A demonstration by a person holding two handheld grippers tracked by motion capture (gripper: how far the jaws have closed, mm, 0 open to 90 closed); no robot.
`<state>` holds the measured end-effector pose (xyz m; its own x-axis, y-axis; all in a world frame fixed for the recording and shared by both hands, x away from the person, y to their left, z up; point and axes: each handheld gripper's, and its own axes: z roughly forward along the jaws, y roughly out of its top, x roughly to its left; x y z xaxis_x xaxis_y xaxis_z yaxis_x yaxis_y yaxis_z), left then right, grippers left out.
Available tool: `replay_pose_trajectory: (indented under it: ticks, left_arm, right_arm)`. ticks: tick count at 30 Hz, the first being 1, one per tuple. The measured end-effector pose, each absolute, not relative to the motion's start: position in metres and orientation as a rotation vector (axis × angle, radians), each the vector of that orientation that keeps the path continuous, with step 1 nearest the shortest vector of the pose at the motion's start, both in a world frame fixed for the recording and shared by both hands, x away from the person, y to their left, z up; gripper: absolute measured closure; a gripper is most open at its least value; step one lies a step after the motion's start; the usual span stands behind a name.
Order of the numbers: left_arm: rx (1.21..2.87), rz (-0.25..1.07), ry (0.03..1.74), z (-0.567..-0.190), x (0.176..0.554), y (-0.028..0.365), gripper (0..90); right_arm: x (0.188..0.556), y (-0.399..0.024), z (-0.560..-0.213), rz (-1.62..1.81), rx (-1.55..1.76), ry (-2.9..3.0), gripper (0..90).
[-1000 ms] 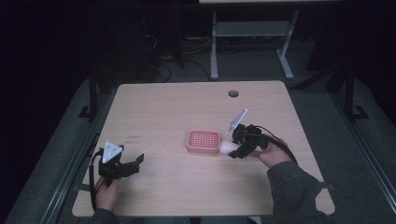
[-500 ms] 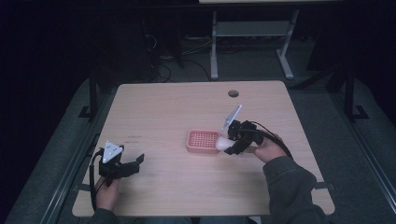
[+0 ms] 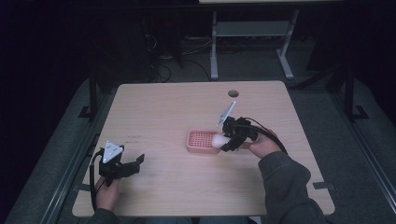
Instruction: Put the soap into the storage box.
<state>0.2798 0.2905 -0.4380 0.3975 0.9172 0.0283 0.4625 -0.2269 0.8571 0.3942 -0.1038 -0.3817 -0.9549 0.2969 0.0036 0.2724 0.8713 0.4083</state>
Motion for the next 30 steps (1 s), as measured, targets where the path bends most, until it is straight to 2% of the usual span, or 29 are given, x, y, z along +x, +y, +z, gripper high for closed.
replay_pose_trajectory:
  ticks: [30]
  left_arm:
    - [1.842, 0.711, 1.189, -0.437, 0.28, 0.292, 14.1]
  right_arm:
    - [0.423, -0.071, -0.382, 0.615, 0.407, 3.018, 49.0]
